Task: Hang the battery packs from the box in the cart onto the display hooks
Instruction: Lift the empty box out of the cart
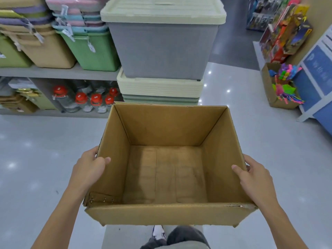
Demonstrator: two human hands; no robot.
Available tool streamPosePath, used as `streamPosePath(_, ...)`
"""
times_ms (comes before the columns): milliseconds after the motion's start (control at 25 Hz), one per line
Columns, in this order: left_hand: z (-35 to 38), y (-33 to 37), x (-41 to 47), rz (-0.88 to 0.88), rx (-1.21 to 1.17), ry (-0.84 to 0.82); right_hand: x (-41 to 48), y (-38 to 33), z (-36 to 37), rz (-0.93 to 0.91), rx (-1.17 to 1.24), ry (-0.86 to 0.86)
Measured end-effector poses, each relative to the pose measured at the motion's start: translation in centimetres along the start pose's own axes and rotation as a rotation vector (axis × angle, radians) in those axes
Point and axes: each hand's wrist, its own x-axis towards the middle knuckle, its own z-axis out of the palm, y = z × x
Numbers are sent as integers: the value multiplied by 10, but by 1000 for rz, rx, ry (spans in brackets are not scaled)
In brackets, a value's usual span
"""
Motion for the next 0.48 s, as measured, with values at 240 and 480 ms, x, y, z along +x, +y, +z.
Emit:
streamPosePath(240, 31, 71, 134, -21, 44, -40, 136, -44, 32, 58, 13, -1)
streamPosePath(480, 85, 106, 255, -68, 82, 3, 279, -65, 87, 79, -13, -49)
